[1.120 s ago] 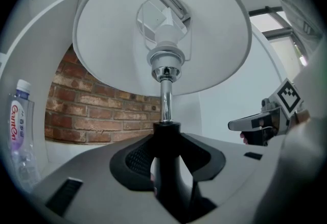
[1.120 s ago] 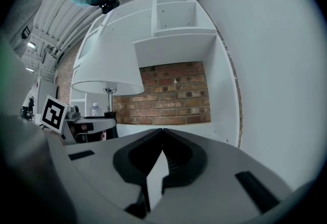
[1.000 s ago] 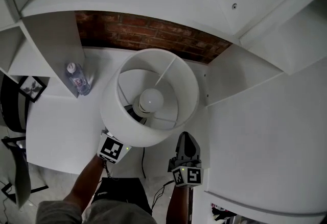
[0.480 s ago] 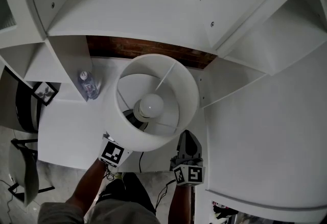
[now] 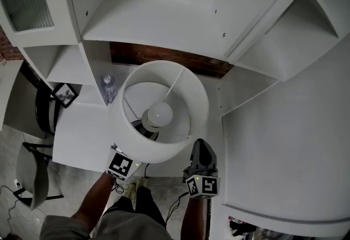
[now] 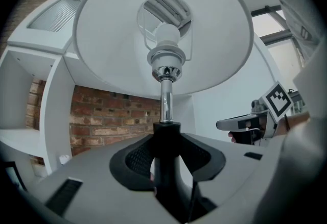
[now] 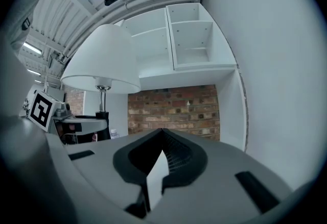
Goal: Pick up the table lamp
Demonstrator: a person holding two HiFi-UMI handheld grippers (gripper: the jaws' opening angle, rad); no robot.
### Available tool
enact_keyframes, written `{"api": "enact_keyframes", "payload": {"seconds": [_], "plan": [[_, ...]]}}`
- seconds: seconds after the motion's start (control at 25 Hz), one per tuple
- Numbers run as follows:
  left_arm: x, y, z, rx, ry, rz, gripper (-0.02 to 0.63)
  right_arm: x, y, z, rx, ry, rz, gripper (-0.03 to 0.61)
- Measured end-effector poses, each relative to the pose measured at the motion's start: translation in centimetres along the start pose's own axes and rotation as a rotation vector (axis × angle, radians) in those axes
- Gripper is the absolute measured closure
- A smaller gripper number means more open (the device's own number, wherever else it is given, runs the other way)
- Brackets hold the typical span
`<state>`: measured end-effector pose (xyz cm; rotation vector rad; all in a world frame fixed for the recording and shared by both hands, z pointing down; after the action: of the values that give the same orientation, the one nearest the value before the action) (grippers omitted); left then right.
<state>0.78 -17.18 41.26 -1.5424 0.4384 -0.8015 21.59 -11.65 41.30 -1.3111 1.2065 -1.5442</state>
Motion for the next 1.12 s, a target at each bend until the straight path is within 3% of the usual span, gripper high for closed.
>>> {"api": "enact_keyframes", "payload": {"seconds": [0.4,1.12], "plan": [[-6.1,1.3,2.2,-0.004,0.013,0.009,0.462,-3.9,1.1,-2.9,-0.021,0.02,0.015,0.555],[-16.2,-0.9,1.6,-0.001,0.084,-0.008,0.462,-8.7,0.8,-10.4,-0.039,0.061,0.036,0.557]]}}
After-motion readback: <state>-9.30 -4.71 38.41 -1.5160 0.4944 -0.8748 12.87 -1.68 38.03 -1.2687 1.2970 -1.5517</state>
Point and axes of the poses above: the fingertips, and each gripper's own axes: x forward along the fingers, z to its right, y out of its top, the point moved 5 cm from there along -x, backward along the fingers, and after that the axes turned 13 degrees about -z, right-handed, at the moved point
